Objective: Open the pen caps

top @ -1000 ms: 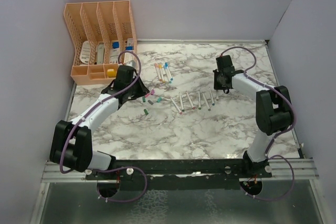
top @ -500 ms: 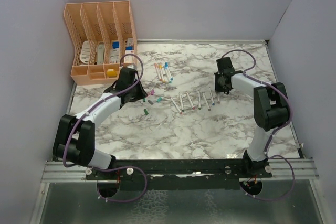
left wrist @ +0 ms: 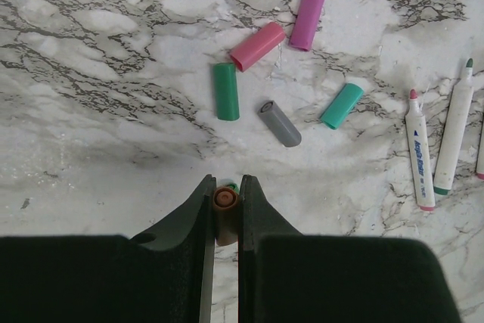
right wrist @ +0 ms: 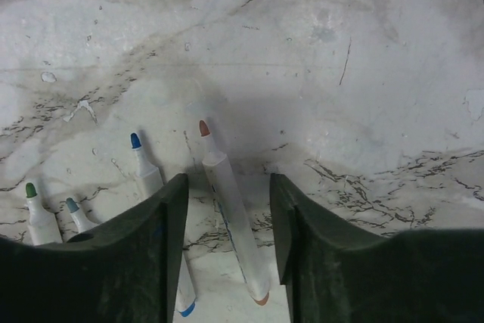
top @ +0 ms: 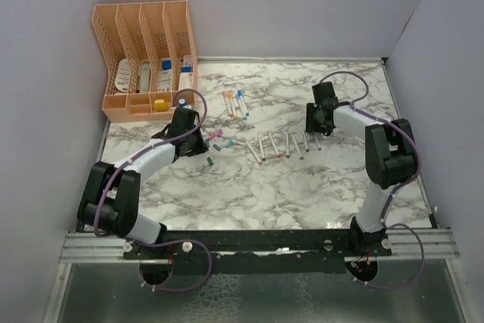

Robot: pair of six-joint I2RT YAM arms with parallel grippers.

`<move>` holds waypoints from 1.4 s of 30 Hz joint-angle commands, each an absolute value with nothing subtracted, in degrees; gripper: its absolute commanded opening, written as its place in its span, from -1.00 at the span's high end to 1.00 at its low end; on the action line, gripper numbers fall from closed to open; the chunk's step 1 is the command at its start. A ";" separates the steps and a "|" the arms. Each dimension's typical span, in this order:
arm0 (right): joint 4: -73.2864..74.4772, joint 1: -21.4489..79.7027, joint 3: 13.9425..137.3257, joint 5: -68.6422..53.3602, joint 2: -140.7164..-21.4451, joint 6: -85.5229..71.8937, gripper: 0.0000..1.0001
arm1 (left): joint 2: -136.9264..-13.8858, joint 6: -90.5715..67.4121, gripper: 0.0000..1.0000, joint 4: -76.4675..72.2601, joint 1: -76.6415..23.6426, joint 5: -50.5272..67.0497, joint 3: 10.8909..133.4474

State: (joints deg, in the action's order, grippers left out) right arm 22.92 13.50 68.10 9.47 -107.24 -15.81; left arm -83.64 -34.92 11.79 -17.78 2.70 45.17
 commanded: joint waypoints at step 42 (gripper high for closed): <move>26.31 29.80 120.25 -2.28 -136.87 -6.86 -0.32 | -80.44 -32.28 -0.11 16.54 -15.12 0.92 49.21</move>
